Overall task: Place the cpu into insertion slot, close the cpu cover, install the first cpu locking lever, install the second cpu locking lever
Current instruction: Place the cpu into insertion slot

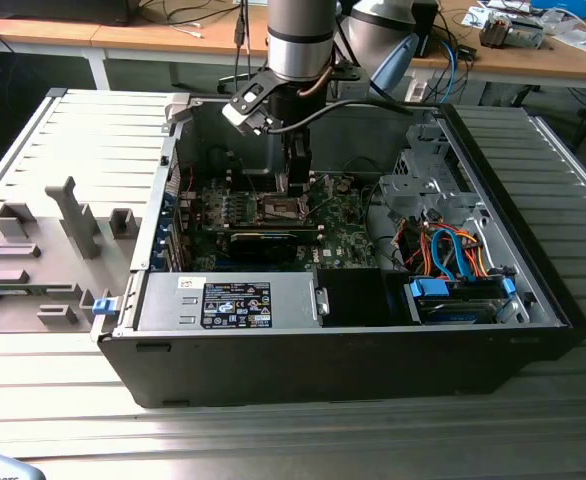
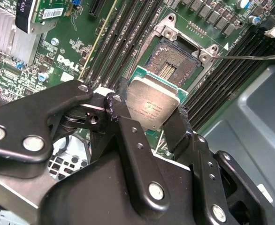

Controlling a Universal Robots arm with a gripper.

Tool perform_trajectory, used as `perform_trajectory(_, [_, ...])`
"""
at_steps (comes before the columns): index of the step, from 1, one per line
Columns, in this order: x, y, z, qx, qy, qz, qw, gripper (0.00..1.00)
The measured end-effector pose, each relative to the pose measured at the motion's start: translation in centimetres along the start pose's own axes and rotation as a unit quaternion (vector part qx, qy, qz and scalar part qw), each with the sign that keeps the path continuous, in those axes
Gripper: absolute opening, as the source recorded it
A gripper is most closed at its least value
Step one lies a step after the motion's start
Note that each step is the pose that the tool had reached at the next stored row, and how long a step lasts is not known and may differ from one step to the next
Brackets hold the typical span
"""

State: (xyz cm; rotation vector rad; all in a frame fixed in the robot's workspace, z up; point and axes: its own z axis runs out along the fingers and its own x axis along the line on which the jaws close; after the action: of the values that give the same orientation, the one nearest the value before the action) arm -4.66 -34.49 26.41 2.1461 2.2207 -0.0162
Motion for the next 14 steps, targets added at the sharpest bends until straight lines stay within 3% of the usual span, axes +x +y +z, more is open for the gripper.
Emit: perform_trajectory(14, [0.02,-0.01,0.34,0.0,0.0,0.0,1.0,0.55])
